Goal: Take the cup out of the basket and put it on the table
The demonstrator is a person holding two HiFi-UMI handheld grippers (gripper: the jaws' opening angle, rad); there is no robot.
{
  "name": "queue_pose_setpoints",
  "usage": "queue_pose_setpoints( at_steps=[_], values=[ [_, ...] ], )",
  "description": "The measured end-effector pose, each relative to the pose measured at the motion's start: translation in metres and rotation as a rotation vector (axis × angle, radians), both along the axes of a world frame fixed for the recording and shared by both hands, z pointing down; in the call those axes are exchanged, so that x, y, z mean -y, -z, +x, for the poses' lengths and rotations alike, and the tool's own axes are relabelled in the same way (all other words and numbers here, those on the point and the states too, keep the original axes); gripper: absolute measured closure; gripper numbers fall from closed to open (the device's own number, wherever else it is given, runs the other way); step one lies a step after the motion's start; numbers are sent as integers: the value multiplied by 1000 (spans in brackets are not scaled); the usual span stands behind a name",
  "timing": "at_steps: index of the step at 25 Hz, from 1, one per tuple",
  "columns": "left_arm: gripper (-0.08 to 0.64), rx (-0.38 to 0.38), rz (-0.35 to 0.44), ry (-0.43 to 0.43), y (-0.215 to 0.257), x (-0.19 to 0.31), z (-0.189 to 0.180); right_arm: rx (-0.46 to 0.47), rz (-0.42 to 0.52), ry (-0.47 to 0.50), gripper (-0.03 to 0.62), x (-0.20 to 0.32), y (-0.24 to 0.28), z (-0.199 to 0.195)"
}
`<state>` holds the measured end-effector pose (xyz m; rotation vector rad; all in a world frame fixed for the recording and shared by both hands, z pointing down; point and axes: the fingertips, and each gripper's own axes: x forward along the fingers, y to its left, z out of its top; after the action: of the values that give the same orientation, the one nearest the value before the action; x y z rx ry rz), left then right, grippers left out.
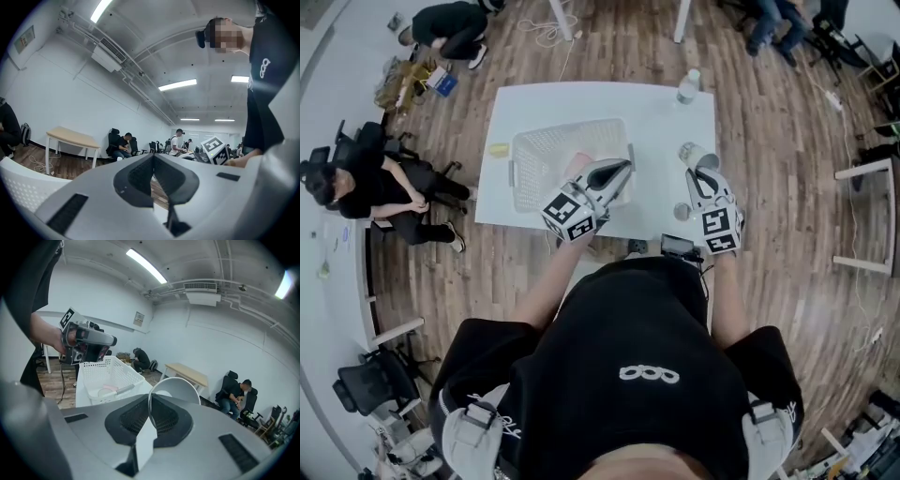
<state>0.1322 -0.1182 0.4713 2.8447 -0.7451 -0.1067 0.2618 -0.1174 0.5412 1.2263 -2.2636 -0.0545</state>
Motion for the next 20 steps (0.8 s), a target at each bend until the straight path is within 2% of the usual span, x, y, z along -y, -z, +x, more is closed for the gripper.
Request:
queue_pose_setpoints(
  at_steps=[5, 11, 20],
  values=[
    [552, 4, 2, 46, -5, -2, 6, -1, -6, 28, 560, 4, -8, 8],
    [552, 3, -13, 97, -11, -2, -5, -18, -27, 78, 560, 15, -18, -1],
    [552, 21, -27, 119, -16, -6, -10, -115, -142, 149, 560, 41, -73, -10]
  ],
)
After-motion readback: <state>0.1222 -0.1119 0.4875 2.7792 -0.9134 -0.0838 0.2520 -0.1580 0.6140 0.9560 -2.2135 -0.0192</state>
